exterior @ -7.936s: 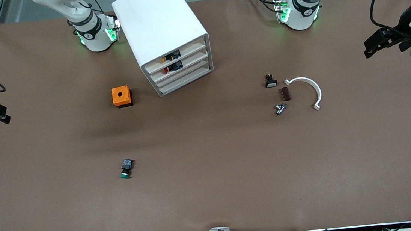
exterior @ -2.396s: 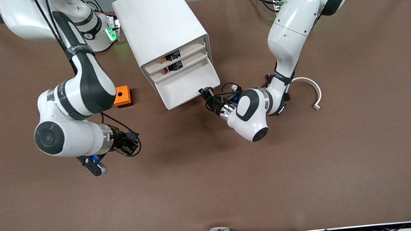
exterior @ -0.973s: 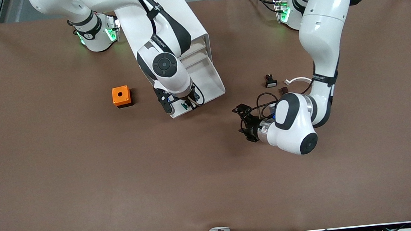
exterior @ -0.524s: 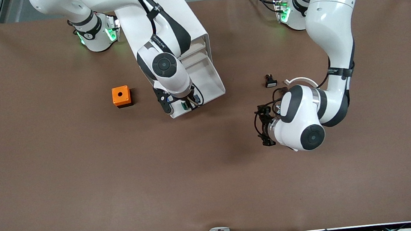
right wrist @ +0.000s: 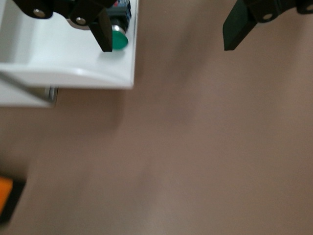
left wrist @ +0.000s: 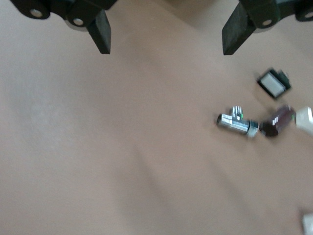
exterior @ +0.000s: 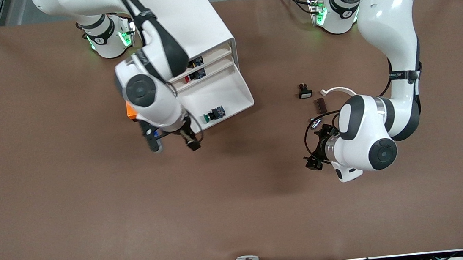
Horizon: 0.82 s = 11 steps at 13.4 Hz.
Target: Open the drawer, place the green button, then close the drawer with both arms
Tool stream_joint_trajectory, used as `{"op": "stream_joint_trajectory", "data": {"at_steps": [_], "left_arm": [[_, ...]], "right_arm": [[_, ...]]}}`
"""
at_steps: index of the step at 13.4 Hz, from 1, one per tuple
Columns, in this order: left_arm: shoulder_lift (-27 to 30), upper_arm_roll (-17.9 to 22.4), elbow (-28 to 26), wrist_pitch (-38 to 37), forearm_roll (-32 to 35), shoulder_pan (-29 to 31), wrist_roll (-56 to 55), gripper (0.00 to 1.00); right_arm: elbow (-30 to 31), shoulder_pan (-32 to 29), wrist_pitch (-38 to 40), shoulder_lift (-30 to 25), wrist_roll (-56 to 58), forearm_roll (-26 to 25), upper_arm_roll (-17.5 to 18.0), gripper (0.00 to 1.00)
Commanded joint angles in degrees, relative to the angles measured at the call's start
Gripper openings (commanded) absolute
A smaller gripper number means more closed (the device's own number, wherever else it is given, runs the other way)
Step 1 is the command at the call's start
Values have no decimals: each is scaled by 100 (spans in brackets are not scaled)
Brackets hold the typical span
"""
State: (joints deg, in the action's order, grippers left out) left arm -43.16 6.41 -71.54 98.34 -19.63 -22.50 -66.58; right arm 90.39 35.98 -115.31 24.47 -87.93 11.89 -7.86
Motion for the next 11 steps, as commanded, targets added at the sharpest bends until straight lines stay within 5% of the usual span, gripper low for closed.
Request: {"op": "stream_joint_trajectory", "data": {"at_steps": [1,5,11], "left_arm": [[97,-43,-106,229,485,-132,627,100],[18,-166,-167,440,1004,-667,1936,100],[-158,-606,-492,1283,926,-1573,1973,100]], "right_arm": [[-215,-537,333,-169,1151,-73,-22,100],[-197,-1424,956,-609,3920,-144,-154,100],[-188,-2524,1466,-1233,6707,-170,-198,100]]}}
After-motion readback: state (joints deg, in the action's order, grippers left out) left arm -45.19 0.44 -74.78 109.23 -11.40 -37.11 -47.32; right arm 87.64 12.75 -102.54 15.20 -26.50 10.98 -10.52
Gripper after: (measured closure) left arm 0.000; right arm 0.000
